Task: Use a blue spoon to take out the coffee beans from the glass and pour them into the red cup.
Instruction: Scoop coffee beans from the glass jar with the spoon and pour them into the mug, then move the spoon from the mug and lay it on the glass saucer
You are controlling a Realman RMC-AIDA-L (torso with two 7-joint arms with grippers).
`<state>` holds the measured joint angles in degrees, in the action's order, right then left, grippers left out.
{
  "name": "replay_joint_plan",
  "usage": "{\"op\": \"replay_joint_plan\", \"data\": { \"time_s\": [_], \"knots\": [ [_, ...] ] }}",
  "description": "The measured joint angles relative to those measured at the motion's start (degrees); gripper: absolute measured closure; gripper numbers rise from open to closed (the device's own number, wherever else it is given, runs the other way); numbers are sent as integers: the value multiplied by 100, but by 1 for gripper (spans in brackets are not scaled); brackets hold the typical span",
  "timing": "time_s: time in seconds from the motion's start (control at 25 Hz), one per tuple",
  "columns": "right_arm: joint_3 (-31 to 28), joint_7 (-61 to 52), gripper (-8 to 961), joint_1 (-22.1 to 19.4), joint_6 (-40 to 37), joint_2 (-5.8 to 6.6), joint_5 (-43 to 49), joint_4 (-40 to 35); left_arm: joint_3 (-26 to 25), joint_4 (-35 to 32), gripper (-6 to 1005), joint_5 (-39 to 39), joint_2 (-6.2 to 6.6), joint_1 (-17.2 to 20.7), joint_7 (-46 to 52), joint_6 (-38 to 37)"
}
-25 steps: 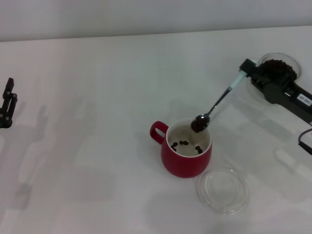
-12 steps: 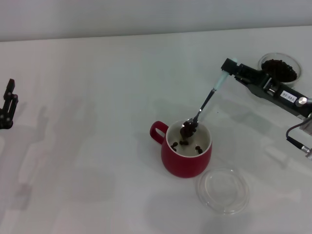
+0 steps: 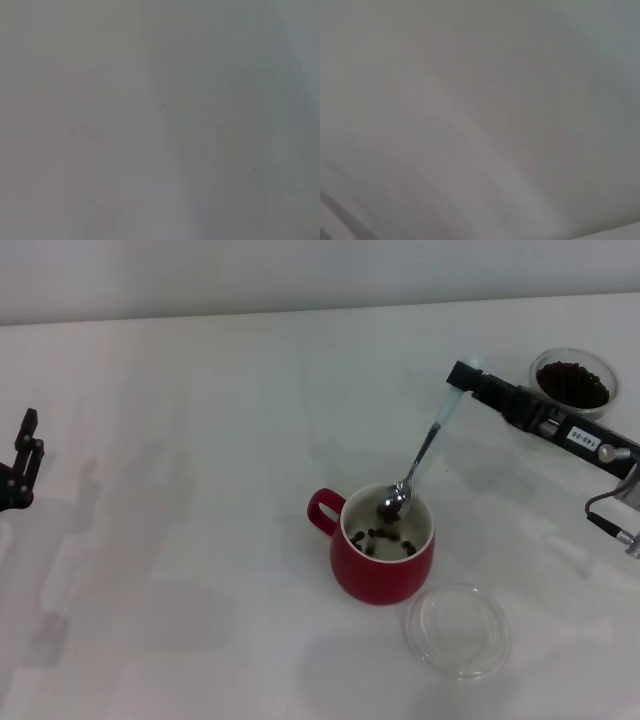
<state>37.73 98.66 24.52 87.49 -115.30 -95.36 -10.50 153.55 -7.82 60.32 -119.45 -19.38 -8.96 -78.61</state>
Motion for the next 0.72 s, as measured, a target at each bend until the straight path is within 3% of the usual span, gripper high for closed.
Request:
{"op": "replay_joint_plan", "data": {
  "time_s": [0.52,0.72],
  "knots": [
    [228,1265,771,-84,767,20,-29,-178,-2,-26,454,0,-7,2,0,23],
    [175,1222,771,-128,889,18,-140,-187,-33,-88,454,15,-1,-22,0,24]
  ]
}}
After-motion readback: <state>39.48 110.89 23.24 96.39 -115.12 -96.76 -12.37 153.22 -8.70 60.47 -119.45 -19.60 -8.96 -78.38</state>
